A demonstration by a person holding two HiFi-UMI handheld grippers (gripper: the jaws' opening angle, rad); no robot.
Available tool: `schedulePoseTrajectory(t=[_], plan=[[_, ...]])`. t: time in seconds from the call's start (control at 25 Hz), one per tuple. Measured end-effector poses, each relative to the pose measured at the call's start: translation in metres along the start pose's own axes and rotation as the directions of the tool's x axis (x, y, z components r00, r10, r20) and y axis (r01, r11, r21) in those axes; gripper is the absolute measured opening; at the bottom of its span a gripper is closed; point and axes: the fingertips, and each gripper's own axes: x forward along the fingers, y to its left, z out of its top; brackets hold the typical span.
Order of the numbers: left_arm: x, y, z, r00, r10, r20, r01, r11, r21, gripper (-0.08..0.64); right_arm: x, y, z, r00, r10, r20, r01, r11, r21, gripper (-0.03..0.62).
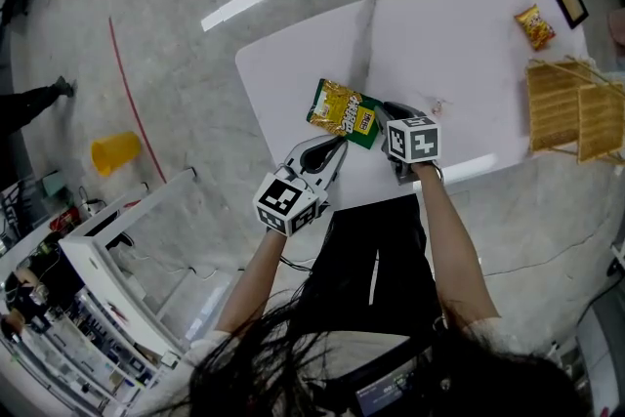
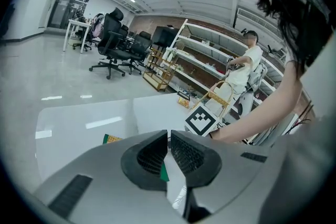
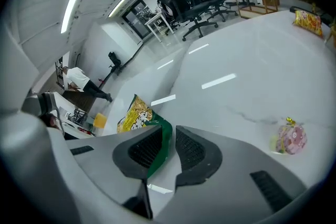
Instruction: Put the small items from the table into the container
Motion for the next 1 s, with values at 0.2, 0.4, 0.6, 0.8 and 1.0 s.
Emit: schedulePoseTrajectory(t=[0.2, 0.4, 0.6, 0.8, 1.0], plan=[[-0.003, 0.001, -0.004, 1.0, -0.003, -0.01, 0.003, 1.0, 0.0, 0.012, -0.001, -0.001, -0.001, 1.0, -0.013, -0.025, 0.012, 1.0, -0.021, 0.017], [-0.005, 0.0, 0.003, 1.0, -0.003, -0.014, 0.003, 1.0, 0.008, 0.012, -0.025, 0.022, 0.016, 0.997, 0.077, 0.029, -0.078, 0.997, 0.022, 0.012], [-0.016, -0.007, 0.018, 1.0, -0.018, -0.015, 0.019, 0.999, 0.038, 0.012, -0.069, 0.059, 0.034, 0.985, 0.147, 0.092, -0.146, 0.989, -0.018, 0.012], [-0.03, -0.016, 0.026, 0.998, -0.045, -0.048, 0.049, 0.996, 0.08, 0.012, -0.12, 0.086, 0.052, 0.972, 0.177, 0.157, -0.171, 0.984, -0.046, 0.012], [-0.037, -0.033, 0.046, 0.996, -0.079, -0.043, 0.084, 0.99, 0.114, 0.012, -0.177, 0.095, 0.059, 0.962, 0.147, 0.228, -0.142, 0.989, -0.038, 0.012]])
